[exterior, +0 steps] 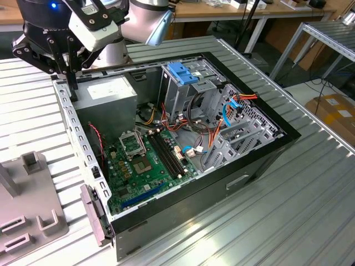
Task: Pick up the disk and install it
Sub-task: 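Reach for the disk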
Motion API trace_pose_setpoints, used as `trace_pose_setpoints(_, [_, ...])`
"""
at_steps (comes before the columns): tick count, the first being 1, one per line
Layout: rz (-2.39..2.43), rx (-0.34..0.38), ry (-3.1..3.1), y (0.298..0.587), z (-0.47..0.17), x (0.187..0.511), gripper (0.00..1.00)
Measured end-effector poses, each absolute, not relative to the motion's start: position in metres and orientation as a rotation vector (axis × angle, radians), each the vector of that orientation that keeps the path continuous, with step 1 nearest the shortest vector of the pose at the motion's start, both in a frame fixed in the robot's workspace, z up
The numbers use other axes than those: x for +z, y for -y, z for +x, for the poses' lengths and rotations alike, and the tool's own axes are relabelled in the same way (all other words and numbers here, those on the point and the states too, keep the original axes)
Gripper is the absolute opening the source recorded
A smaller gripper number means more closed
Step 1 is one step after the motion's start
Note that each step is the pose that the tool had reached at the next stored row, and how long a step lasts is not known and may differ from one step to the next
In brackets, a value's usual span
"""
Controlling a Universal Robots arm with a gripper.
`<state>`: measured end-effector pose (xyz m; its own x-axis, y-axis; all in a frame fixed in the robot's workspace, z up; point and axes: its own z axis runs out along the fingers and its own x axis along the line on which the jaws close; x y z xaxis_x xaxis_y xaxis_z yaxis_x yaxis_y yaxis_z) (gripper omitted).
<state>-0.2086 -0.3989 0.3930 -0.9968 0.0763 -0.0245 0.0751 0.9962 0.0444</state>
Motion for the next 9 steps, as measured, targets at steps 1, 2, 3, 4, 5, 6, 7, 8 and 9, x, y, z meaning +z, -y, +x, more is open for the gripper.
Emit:
trace_pose_setpoints(1, [0.118,0.068,-3.113,0.3989,-0.2093,0.393,0.11])
trace_pose_setpoints(2, [0.118,0.068,-3.112,0.3989,-0.2105,0.393,0.11])
trace_pose_setpoints(3, [0.118,0.068,-3.113,0.3989,-0.2109,0.393,0.11])
trace_pose_setpoints(4, [0.118,0.068,-3.112,0.3989,-0.212,0.393,0.11])
trace_pose_setpoints(5, [0.118,0.068,-3.112,0.3989,-0.2126,0.393,0.11])
trace_pose_setpoints(6, [0.118,0.068,-3.112,0.3989,-0.2132,0.393,0.11])
trace_pose_setpoints(7, [0.118,0.068,-3.113,0.3989,-0.2139,0.393,0.11])
trace_pose_setpoints(8, [0.118,0.068,-3.112,0.399,-0.2146,0.393,0.11])
trace_pose_setpoints(9, [0.118,0.068,-3.113,0.399,-0.2158,0.393,0.11])
